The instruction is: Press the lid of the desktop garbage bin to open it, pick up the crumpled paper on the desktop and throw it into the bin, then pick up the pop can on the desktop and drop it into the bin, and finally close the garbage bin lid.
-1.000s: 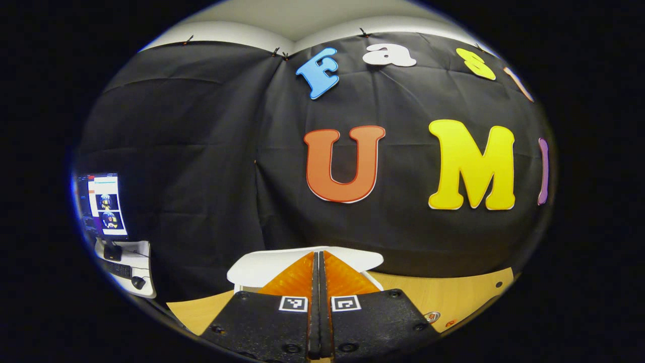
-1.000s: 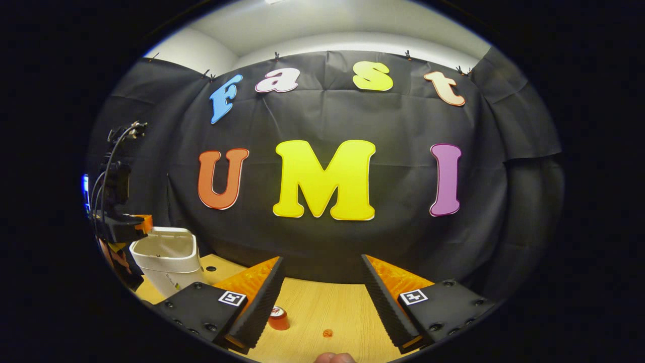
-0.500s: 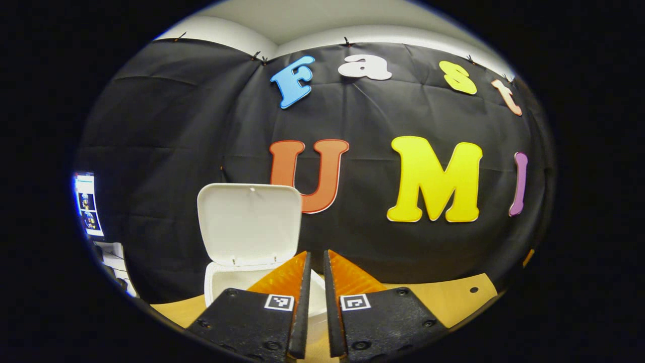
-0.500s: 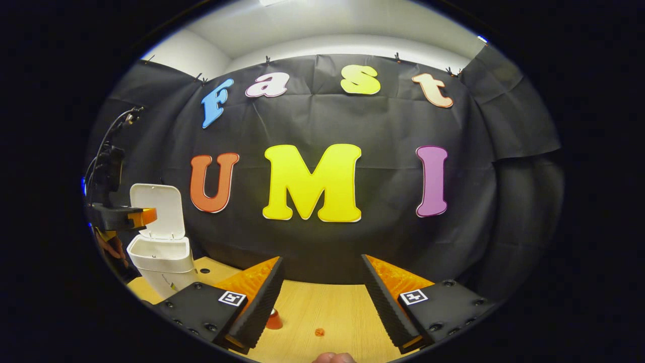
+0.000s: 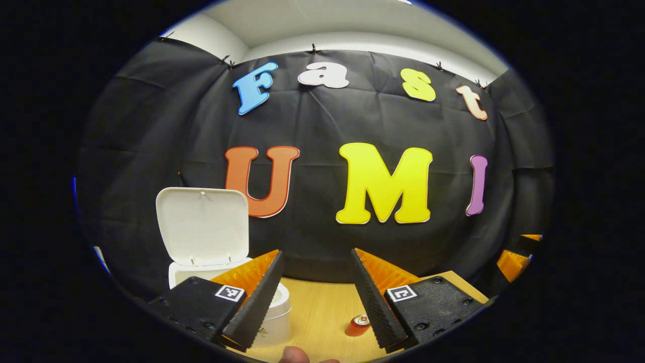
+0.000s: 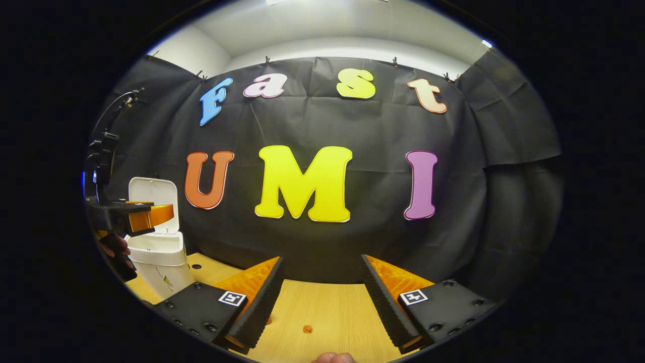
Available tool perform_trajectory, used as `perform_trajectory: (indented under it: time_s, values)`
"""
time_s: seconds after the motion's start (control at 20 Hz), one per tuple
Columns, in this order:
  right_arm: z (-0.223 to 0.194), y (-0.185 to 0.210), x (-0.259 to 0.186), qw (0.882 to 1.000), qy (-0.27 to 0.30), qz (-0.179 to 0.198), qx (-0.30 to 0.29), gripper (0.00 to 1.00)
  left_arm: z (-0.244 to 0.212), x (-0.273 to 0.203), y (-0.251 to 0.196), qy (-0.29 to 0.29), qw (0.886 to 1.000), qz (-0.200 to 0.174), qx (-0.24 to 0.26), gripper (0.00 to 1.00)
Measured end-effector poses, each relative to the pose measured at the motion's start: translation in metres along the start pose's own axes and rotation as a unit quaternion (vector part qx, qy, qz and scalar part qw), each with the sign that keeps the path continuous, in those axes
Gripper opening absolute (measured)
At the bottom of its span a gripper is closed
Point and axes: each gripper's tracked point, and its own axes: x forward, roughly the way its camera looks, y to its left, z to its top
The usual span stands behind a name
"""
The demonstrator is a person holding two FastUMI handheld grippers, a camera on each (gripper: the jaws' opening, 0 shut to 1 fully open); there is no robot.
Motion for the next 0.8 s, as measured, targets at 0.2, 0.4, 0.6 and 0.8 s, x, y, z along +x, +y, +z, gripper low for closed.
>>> perform_trajectory:
  time_s: [0.2,0.4,0.6,0.8]
  values:
    - [-0.003,-0.001,-0.005,1.000,0.009,0.010,-0.002,0.94,-0.006,-0.002,0.002,0.004,1.000,-0.009,0.001,0.92]
    - [-0.014,-0.009,-0.001,1.000,0.021,0.004,0.006,0.94,-0.021,-0.014,-0.007,0.018,1.000,-0.019,-0.012,0.93]
    - [-0.039,-0.015,0.002,0.999,0.047,0.008,0.000,0.94,-0.038,-0.022,-0.009,0.033,0.999,-0.032,0.007,0.93]
    - [-0.085,-0.007,0.007,0.994,0.101,0.045,0.008,0.95,-0.065,-0.033,-0.014,0.069,0.997,-0.039,0.009,0.93]
